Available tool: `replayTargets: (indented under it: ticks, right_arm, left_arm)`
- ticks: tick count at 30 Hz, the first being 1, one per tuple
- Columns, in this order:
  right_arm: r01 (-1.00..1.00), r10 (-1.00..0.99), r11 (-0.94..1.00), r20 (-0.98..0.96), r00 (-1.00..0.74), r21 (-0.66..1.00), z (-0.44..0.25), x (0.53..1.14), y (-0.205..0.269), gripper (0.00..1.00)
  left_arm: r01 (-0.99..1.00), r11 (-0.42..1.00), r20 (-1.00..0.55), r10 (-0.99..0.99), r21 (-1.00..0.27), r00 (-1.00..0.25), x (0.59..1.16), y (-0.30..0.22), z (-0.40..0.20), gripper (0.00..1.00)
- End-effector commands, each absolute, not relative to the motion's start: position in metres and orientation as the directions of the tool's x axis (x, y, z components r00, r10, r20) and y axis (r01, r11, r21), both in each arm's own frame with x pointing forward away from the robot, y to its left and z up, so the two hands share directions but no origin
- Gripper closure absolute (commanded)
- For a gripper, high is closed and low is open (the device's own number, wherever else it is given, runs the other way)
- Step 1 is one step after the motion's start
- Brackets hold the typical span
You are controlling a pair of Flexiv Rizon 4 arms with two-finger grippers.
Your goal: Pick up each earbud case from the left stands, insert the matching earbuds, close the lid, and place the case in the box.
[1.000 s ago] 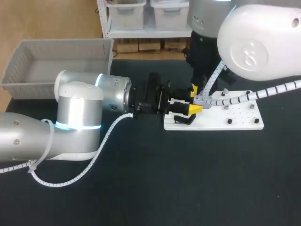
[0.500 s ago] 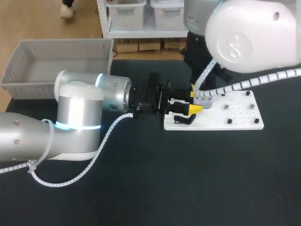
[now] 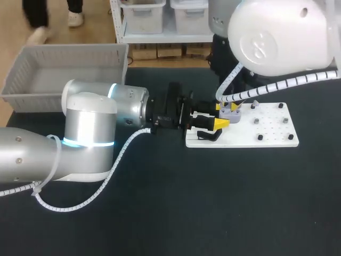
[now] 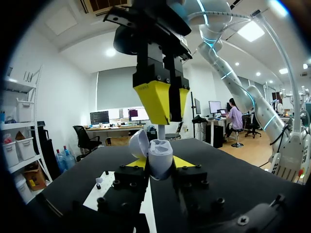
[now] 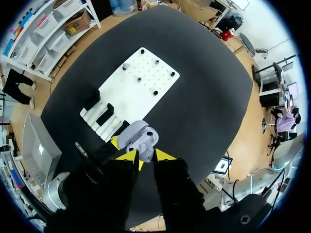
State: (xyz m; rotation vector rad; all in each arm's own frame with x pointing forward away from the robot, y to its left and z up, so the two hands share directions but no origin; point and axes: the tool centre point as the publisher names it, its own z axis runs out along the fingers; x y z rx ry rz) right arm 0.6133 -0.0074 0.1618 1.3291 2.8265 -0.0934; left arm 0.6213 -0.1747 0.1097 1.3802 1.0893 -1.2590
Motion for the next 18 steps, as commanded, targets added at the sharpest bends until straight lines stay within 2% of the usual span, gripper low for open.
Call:
replayTargets:
  ticks: [1, 18]
  right_arm:
    - [0.771, 0.770, 0.635, -0.042, -0.636, -0.042, 0.1607, 0.6129, -0.0099, 1.00]
    - [0.775, 0.774, 0.631, -0.034, -0.632, -0.039, 0.1560, 0.6146, -0.0133, 1.00]
  left_arm:
    - [0.984, -0.159, -0.997, 0.017, 0.075, 0.079, 0.6210, -0.1750, 0.1092, 1.00]
    - [0.984, -0.159, -0.997, 0.017, 0.075, 0.079, 0.6210, -0.1750, 0.1092, 1.00]
